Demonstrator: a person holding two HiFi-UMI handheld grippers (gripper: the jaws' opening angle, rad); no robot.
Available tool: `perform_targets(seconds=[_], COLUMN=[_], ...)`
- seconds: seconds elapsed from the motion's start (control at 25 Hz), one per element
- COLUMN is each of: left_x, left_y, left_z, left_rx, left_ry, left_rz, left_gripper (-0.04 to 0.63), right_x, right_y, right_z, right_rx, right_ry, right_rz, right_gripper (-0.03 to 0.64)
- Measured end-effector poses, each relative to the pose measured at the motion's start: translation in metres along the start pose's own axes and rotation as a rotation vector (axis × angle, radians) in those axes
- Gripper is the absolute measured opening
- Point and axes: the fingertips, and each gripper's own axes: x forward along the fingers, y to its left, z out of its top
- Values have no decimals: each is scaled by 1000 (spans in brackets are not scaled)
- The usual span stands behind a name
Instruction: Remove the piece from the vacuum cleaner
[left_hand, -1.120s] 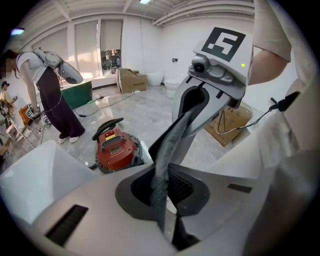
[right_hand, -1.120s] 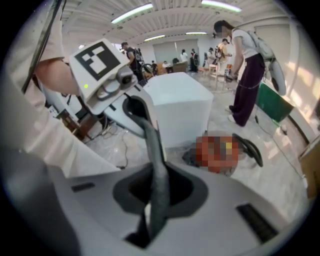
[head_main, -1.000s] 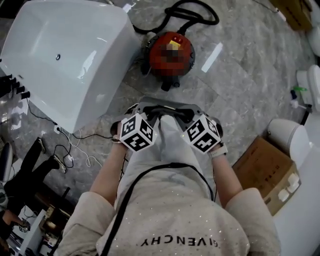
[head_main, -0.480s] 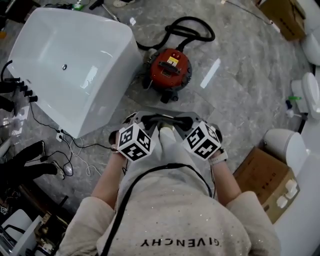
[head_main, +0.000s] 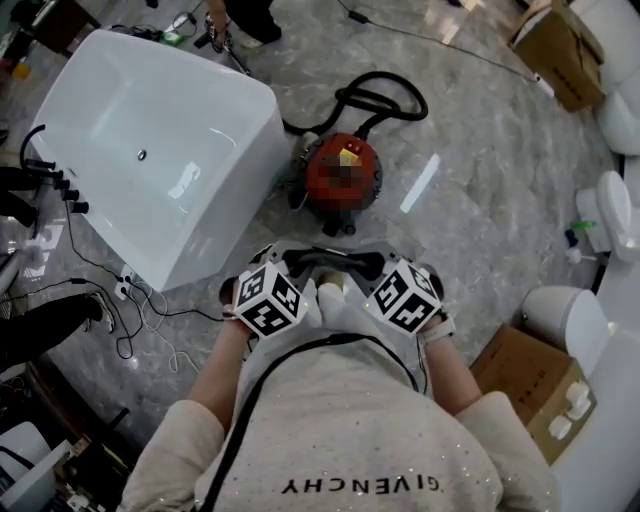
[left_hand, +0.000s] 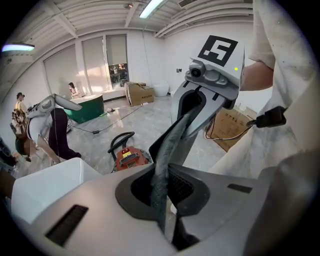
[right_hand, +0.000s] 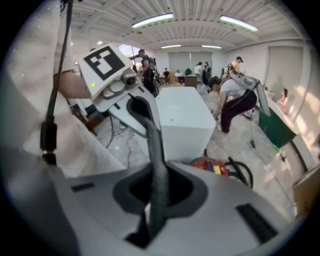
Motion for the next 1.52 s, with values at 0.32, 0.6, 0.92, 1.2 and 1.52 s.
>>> perform_targets(seconds=[0.32,0.6,0.92,1.2,1.52], left_x=[-21,-31,-36,-36,-33], left_y=[5,11,17,15,13], left_z=[11,21,22,20,15], left_rx=[-5,26,2,-7,-18], left_ry=[-18,-30,-36,-25,-15], left_rz=[25,40,42,25,13], left_gripper=[35,35,35,35,35], right_x=[-14,-22,-23,-24,-19], right_y=[1,-3,-5,-4,-2], right_z=[18,28,37,36,33], right_rx=[-43,-57,-77,-68,-56], right_ry=[-5,-36,-44,-37,-23], right_rz=[11,18,21,20,27], right_gripper=[41,40,40,40,40])
